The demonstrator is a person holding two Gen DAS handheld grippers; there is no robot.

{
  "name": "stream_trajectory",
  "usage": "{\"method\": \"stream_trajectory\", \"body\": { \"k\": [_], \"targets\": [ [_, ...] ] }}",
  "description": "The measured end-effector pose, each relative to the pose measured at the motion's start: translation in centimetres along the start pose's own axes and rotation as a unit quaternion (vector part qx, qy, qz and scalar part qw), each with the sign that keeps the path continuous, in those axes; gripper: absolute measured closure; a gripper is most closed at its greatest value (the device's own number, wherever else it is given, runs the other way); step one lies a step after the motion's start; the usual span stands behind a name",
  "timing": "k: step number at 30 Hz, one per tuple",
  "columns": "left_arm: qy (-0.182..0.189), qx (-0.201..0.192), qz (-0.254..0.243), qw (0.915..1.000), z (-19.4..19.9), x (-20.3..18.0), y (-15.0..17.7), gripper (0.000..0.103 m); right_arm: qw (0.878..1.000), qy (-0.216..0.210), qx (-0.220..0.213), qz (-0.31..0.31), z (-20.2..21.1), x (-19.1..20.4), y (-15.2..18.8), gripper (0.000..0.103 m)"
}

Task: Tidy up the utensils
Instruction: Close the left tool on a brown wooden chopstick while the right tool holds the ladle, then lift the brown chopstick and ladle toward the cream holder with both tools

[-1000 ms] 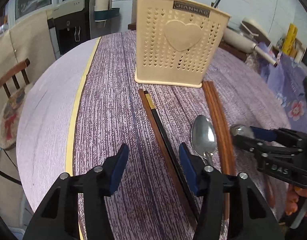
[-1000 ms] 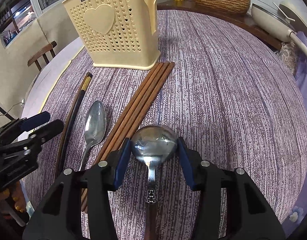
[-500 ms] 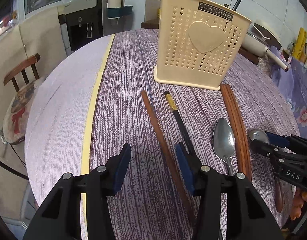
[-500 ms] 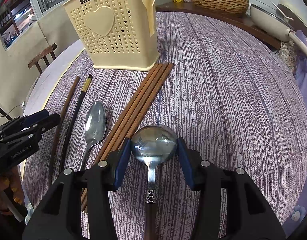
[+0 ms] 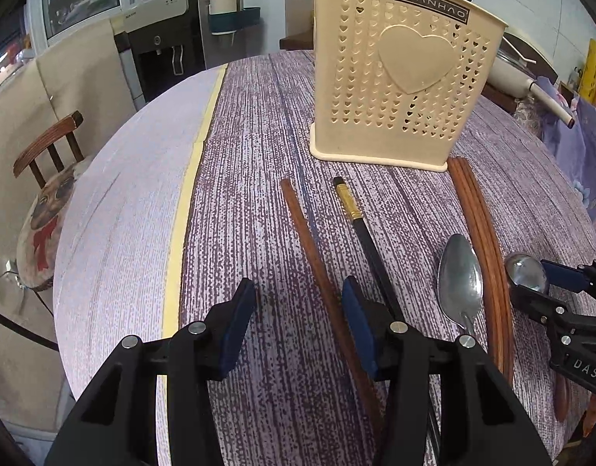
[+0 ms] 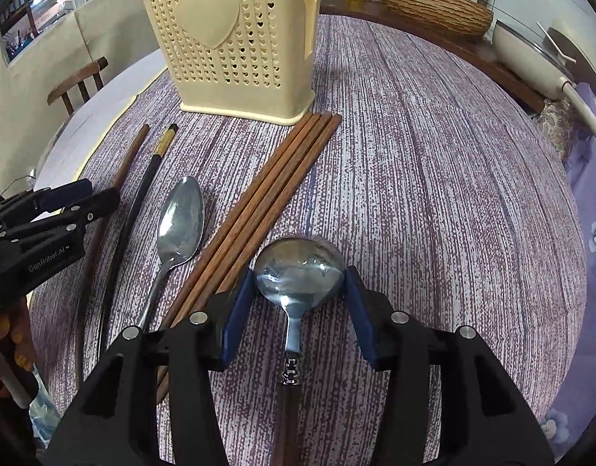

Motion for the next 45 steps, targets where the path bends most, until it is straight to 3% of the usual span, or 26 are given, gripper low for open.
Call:
{"method": "stream_trajectory", "body": {
  "k": [13, 15, 20, 23, 37, 45],
  "targets": [
    [0.009, 0.034, -0.01, 0.9993, -1.4, -0.5, -2.1, 0.056, 1.0, 0.0, 0.007, 0.004, -0.3, 0.1, -0.4, 0.055],
    [0.004, 0.035, -0.016, 0.9993, -1.7, -0.6, -2.4, 0.06, 1.0, 0.0, 0.008, 0.005, -0.3, 0.0, -0.4, 0.055],
    [-0.004, 0.038, -0.006, 0.9993, -1.9, -0.2, -3.0, 0.084, 1.0, 0.0, 0.006, 0.003, -0.4, 0.1, -0.5, 0.055],
    [-0.012, 0.033, -0.001, 0.9994, -1.9, -0.1, -2.9, 0.091, 1.0, 0.0, 0.002, 0.001, -0.3, 0.2, -0.5, 0.055],
    [0.001, 0.027, 0.027, 0.9993, -1.9, 0.2, -3.1, 0.095, 1.0, -0.013, -0.02, -0.016, 0.2, -0.1, -0.5, 0.055],
    [0.021, -0.018, 0.03, 0.9992, 1.4, 0.2, -4.3, 0.095, 0.996, -0.043, -0.073, -0.031, 3.7, -0.4, -1.6, 0.055]
  ]
}}
Point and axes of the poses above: each gripper's, at about its wrist camera, not at the fingertips, and z roughly against the way its jaws point, x to its left, y to its underside, the point moved 6 cm from there along -z, roughly the way its jaws point, and after that the axes turned 6 degrees about -z, right-handed, at the moved point
